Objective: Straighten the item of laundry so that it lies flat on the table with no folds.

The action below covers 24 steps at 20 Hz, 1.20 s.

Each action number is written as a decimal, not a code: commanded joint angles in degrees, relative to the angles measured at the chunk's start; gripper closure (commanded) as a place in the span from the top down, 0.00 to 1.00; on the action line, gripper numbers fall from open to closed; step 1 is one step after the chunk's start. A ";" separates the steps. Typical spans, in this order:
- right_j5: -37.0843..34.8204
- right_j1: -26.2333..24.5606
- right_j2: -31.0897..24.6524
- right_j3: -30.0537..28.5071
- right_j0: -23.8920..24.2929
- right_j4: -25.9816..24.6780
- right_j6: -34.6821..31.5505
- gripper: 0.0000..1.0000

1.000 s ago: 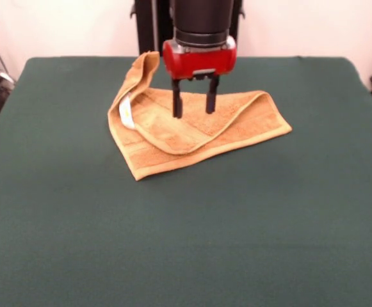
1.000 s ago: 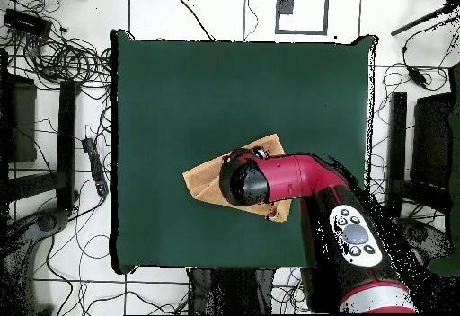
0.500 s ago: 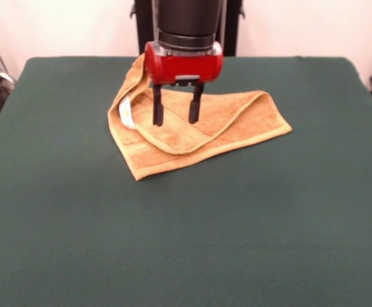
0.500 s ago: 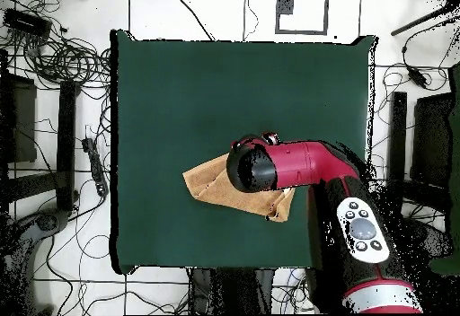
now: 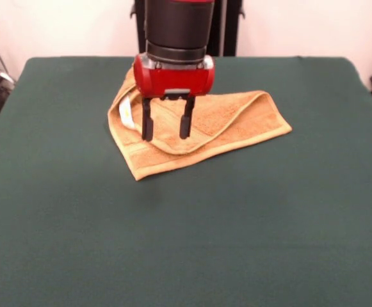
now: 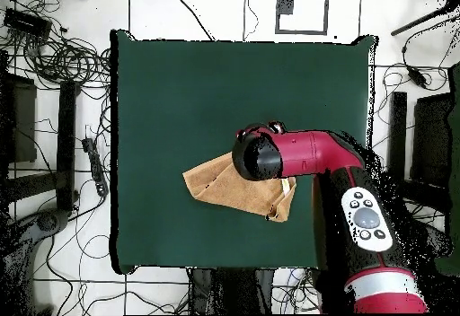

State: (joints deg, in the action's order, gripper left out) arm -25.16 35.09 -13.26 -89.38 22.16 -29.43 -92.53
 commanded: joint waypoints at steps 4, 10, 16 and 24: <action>-8.59 -7.10 -1.89 2.61 -1.64 1.14 -0.63 1.00; -11.51 -7.52 -3.39 1.45 -0.66 2.49 0.66 1.00; -13.81 -7.81 -4.77 0.92 0.20 2.62 2.38 1.00; -15.86 -10.17 -6.86 1.23 1.51 2.63 4.35 1.00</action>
State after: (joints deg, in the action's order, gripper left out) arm -35.25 31.12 -13.77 -87.61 24.26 -28.66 -92.53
